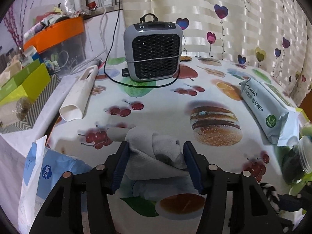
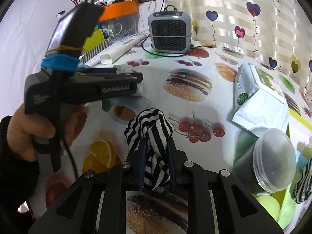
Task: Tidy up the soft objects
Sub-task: 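Grasp the white sock with the left gripper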
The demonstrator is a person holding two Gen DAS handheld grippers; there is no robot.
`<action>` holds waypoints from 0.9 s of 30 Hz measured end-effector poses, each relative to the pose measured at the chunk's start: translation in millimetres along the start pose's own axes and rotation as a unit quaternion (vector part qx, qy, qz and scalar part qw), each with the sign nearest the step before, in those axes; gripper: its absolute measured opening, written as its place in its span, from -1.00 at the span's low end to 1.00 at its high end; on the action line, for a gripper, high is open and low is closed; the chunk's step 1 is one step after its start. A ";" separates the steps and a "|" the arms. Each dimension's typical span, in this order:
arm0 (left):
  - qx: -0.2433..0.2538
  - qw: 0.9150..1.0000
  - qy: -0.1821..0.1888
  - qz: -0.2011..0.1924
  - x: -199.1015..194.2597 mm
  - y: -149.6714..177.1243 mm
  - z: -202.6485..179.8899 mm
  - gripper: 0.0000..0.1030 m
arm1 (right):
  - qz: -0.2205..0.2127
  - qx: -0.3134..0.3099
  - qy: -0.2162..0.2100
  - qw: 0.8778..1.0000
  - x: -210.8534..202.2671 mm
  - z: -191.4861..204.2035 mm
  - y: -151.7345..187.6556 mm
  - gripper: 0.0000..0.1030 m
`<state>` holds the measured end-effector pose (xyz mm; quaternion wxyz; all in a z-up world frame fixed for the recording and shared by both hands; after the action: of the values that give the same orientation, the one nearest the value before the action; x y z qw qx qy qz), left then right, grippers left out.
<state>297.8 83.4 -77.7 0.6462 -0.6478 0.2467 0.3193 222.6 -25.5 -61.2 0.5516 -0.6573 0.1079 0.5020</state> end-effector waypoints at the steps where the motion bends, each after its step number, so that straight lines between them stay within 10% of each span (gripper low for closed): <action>1: 0.002 1.000 -0.001 0.001 0.0 0.1 -0.8 -0.10 | -0.002 0.000 0.000 1.000 -0.8 -0.2 -0.7 -0.60; 7: 0.018 1.000 0.006 -0.001 -6.5 4.3 -8.8 -0.58 | -0.010 0.005 0.007 1.000 -8.7 -3.1 -1.8 -0.60; 27: -0.019 0.994 0.089 -0.058 -108.5 29.2 -26.1 -0.62 | -0.064 0.025 0.019 0.997 -66.0 -4.9 -2.4 -0.60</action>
<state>205.7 46.1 -19.1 0.6268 -0.6987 0.2592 0.2274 195.7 -55.9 -8.9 0.5969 -0.6582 0.0886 0.4502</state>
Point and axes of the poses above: each gripper's, at about its wrist camera, not at the fingertips, and x roughly the way its jaws point, z to its left, y to its underside, the point moved 10 cm from there along x, roughly the way its jaws point, and after that the axes turned 1 degree about z, right-handed, at the moved point
